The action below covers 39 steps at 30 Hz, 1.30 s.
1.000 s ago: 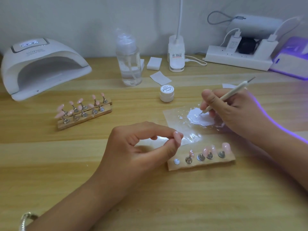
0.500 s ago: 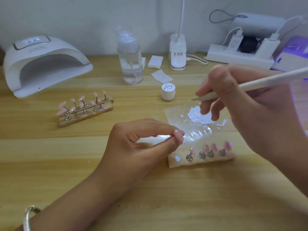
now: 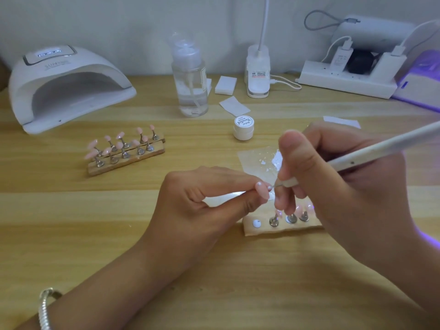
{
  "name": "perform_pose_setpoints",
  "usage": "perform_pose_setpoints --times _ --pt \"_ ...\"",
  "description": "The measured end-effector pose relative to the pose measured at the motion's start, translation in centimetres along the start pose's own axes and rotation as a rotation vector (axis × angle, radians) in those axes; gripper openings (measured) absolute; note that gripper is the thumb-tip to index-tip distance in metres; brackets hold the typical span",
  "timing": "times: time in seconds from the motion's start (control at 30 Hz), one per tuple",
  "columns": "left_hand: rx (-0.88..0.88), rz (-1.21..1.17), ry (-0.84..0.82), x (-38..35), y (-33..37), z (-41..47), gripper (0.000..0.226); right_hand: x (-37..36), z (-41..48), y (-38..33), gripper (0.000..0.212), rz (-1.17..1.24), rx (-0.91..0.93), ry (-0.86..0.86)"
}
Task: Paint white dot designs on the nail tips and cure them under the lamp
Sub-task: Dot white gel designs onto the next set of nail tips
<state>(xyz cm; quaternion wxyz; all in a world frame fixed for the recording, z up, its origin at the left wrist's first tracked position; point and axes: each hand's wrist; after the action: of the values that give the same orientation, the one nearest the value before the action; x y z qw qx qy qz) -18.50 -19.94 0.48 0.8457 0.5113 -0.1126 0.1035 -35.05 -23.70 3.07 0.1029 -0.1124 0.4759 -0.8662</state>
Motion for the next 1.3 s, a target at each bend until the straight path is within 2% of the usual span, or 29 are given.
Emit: perform_pose_setpoints --times 0.53,1.3 --pt "-0.077 0.036 -0.053 0.05 0.02 0.12 0.008 -0.14 -0.22 0.48 0.039 -0.042 -0.006 -0.021" --pt "-0.09 0.06 -0.046 0.09 0.03 0.13 0.008 -0.07 -0.22 0.48 0.04 -0.134 0.018 -0.044"
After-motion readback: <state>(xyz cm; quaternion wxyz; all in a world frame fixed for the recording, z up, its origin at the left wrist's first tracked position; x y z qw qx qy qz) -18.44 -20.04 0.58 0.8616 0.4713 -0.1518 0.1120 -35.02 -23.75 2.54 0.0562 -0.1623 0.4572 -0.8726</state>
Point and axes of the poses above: each hand's wrist, its own z-axis towards the middle knuckle, its own x-axis out of the back of the hand, y = z × x
